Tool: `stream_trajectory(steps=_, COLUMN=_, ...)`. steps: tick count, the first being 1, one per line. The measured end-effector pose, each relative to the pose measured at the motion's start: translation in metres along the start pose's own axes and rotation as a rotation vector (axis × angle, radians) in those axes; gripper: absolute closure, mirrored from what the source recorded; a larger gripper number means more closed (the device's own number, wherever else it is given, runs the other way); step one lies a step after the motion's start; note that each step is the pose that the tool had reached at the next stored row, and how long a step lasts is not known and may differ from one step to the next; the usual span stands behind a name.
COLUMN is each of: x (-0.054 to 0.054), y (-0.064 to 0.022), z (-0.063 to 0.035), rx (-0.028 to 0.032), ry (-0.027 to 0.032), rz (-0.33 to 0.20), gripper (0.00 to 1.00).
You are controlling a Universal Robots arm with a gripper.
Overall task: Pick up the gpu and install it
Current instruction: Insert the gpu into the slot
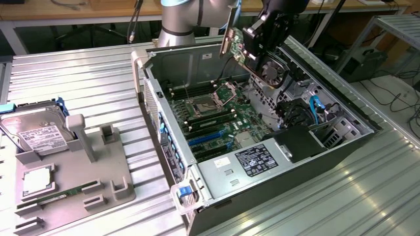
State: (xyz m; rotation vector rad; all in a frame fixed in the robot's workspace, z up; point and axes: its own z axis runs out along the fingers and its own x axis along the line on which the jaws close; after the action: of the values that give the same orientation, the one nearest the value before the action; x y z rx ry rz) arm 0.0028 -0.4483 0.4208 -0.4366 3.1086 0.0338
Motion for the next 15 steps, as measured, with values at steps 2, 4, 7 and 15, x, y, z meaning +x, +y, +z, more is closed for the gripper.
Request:
stream_trajectory(steps=2, x=0.0000, y=0.0000, z=0.0000, rx=-0.0001, ry=0.0005, rz=-0.021, gripper=0.72)
stream_trajectory(steps=4, x=0.0000, y=0.0000, z=0.0000, rx=-0.0003, ry=0.0009, rz=-0.042, gripper=0.72)
stream_trajectory(steps=7, x=0.0000, y=-0.0001, z=0.0000, rx=-0.0004, ry=0.0014, rz=-0.067, gripper=0.72)
stream_trajectory(steps=15, x=0.0002, y=-0.0005, z=0.0000, rx=-0.0012, ry=0.0031, rz=-0.152, gripper=0.72)
